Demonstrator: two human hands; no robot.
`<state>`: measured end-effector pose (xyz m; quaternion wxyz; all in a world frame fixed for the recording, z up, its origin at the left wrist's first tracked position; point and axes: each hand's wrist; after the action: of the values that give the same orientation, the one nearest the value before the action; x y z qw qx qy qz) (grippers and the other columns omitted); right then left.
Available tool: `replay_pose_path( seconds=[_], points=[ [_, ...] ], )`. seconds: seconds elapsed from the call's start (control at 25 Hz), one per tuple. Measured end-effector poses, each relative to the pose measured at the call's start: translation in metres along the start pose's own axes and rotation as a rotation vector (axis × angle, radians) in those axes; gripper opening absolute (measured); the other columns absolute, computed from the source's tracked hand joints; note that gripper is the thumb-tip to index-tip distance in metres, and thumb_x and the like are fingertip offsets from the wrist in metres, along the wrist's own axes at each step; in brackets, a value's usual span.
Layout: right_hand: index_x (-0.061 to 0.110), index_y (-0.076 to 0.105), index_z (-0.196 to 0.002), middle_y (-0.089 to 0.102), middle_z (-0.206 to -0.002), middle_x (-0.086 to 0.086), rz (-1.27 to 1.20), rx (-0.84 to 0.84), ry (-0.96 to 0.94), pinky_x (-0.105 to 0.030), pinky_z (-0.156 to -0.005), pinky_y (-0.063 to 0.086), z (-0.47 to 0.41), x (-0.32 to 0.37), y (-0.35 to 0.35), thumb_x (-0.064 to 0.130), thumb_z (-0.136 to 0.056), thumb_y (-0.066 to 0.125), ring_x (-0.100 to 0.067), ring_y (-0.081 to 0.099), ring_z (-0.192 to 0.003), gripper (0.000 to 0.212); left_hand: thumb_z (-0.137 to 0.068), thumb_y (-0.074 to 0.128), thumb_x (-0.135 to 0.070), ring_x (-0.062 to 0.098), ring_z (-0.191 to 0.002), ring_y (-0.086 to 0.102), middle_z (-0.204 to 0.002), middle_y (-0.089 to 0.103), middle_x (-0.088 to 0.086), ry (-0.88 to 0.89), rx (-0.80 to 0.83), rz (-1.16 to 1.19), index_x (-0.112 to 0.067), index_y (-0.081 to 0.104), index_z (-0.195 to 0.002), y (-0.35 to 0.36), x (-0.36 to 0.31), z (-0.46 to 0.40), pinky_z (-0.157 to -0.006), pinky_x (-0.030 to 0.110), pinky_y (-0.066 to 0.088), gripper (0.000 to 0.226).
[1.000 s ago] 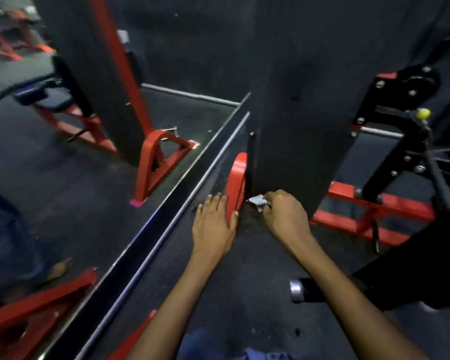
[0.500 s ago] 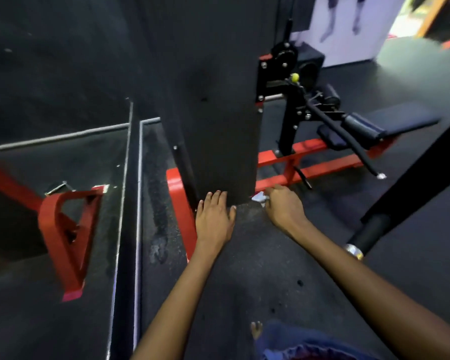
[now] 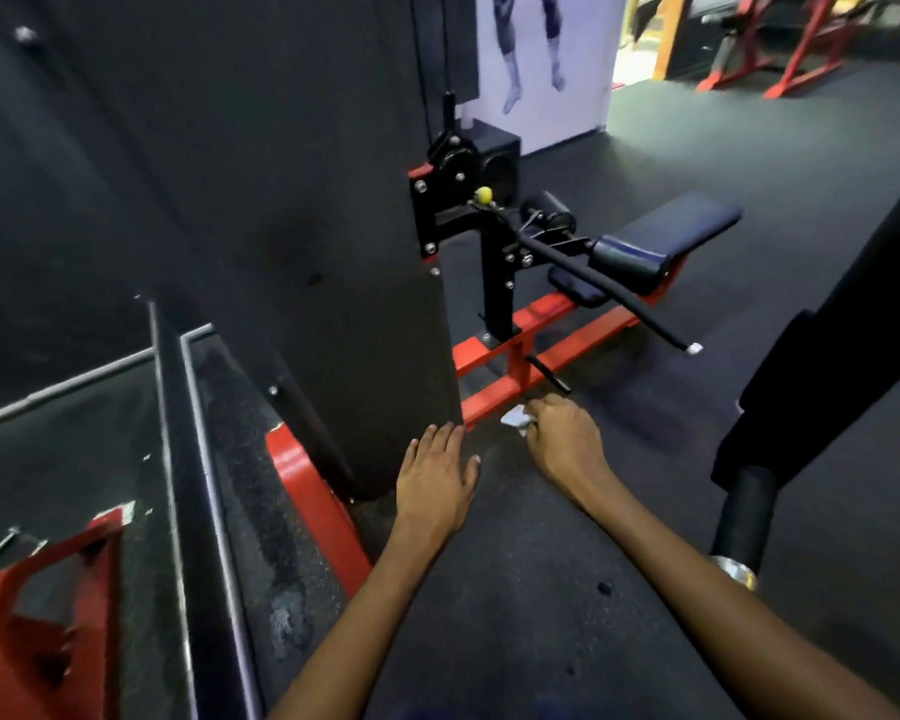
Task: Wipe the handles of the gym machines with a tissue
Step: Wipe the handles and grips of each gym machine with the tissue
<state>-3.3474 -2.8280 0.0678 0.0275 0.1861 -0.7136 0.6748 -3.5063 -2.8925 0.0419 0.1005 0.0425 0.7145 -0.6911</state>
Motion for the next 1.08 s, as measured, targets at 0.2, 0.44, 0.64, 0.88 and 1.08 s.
replay_pose_path(
  seconds=[0.2,0.44,0.64,0.88,1.08],
  points=[
    [0.015,0.07,-0.104,0.065,-0.112,-0.002,-0.155,-0.076,0.178,-0.029,-0.087,0.043,-0.008,-0.006,-0.006,0.011,-0.084,0.057,-0.023,0.058,-0.107,0.024,-0.103,0.032,-0.043,0.013,-0.147,0.018,-0.158,0.028,-0.003,0.236,0.018,-0.013,-0.021,0.027,-0.151,0.015,0.004,-0.058,-0.119,0.03,0.01,0.053],
    [0.006,0.068,-0.085,0.066,-0.093,-0.006,-0.323,-0.576,0.346,-0.013,-0.084,0.043,0.036,0.004,-0.033,-0.008,-0.075,0.048,-0.013,0.063,-0.091,0.026,-0.089,0.029,-0.045,0.031,-0.126,0.054,-0.134,0.059,0.013,0.714,-0.079,0.186,-0.006,0.06,-0.128,0.016,-0.011,-0.11,-0.104,0.047,0.041,0.064],
    [0.006,0.07,-0.097,0.063,-0.094,-0.006,-0.053,-0.948,0.688,-0.024,-0.08,0.047,0.112,-0.008,-0.066,-0.013,-0.077,0.052,-0.017,0.061,-0.086,0.032,-0.09,0.038,-0.039,0.03,-0.127,0.053,-0.137,0.057,0.011,1.054,-0.144,0.384,-0.008,0.061,-0.127,-0.015,-0.074,-0.116,-0.102,0.049,0.043,0.053],
    [0.026,0.071,-0.081,0.062,-0.083,0.004,-0.08,-0.544,0.784,-0.028,-0.076,0.042,0.117,-0.039,-0.084,0.027,-0.083,0.054,-0.015,0.057,-0.085,0.016,-0.095,0.041,-0.035,0.024,-0.146,0.023,-0.157,0.029,0.007,1.338,-0.226,0.587,-0.012,0.037,-0.147,-0.059,-0.179,-0.1,-0.117,0.039,0.019,0.057],
    [0.008,0.068,-0.101,0.062,-0.093,-0.005,0.217,-0.486,0.614,-0.016,-0.073,0.037,0.176,-0.034,-0.049,0.005,-0.071,0.059,-0.019,0.062,-0.087,0.032,-0.098,0.04,-0.037,0.015,-0.149,-0.006,-0.163,-0.012,-0.003,1.434,-0.419,0.662,-0.028,0.001,-0.154,-0.062,-0.243,-0.098,-0.12,0.039,0.009,0.07]
  ],
)
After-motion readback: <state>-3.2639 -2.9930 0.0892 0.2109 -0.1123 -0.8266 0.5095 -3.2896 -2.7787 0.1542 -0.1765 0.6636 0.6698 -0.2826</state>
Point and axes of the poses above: each hand's wrist, its own z-axis away from the middle knuckle, its own y-axis out of the palm, x = y × z
